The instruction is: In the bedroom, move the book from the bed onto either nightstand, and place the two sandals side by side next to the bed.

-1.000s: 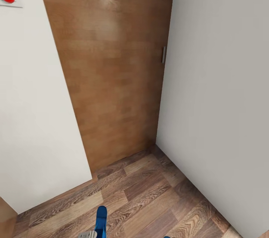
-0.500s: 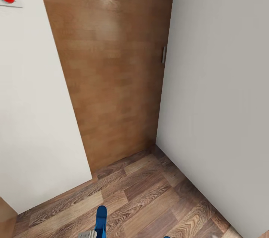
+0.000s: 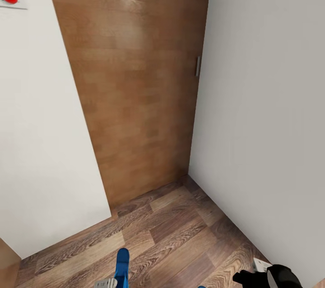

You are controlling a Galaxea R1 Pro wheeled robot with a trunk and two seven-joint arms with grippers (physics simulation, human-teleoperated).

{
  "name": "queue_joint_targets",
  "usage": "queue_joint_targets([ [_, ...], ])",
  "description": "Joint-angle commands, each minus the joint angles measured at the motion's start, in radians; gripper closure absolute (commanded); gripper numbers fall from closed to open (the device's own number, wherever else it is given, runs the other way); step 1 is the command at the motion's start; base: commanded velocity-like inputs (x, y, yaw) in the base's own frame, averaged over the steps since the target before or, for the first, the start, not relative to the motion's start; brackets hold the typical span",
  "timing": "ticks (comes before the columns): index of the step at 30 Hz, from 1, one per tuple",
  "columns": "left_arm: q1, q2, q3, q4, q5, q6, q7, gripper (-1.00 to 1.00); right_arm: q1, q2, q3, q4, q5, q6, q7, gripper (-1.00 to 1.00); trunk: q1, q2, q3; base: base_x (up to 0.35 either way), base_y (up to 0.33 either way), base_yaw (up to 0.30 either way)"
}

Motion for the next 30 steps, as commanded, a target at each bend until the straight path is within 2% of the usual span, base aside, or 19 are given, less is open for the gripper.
queue_joint_targets([
  [1, -0.001, 0.0, -0.004, 0.001, 0.004, -0.005, -0.001, 1.0, -0.001, 0.001, -0.003, -0.001, 0.006, 0.004, 0.006, -1.0, 0.0, 0.0, -0.001, 0.0, 0.0, 0.0],
  [7, -0.001, 0.001, -0.004, 0.001, 0.004, -0.004, -0.003, 1.0, -0.001, 0.002, -0.001, -0.001, 0.006, 0.003, 0.005, -1.0, 0.0, 0.0, -0.001, 0.0, 0.0, 0.0],
  [10, -0.001, 0.001, -0.004, 0.001, 0.004, -0.004, -0.004, 1.0, -0.001, 0.002, 0.014, -0.002, 0.006, 0.004, 0.005, -1.0, 0.0, 0.0, -0.001, 0.0, 0.0, 0.0],
  [12, -0.001, 0.001, -0.004, 0.001, 0.004, -0.003, -0.005, 1.0, -0.001, 0.001, 0.037, -0.002, 0.006, 0.006, 0.006, -1.0, 0.0, 0.0, -0.001, 0.0, 0.0, 0.0],
  [16, -0.001, 0.0, -0.004, 0.001, 0.004, -0.003, -0.005, 1.0, -0.001, 0.0, 0.041, -0.004, 0.006, 0.01, 0.008, -1.0, 0.0, 0.0, -0.001, 0.0, 0.0, 0.0],
  [27, -0.001, 0.001, -0.005, -0.005, 0.003, -0.007, -0.013, 1.0, -0.001, 0.0, 0.041, -0.005, 0.006, 0.011, 0.006, -1.0, 0.042, -0.077, -0.035, 0.0, 0.0, 0.0],
  [30, -0.002, 0.002, -0.006, -0.032, 0.003, -0.003, -0.058, 1.0, -0.001, 0.0, 0.041, -0.005, 0.006, 0.011, 0.006, -1.0, 0.054, -0.098, -0.045, 0.0, 0.0, 0.0],
])
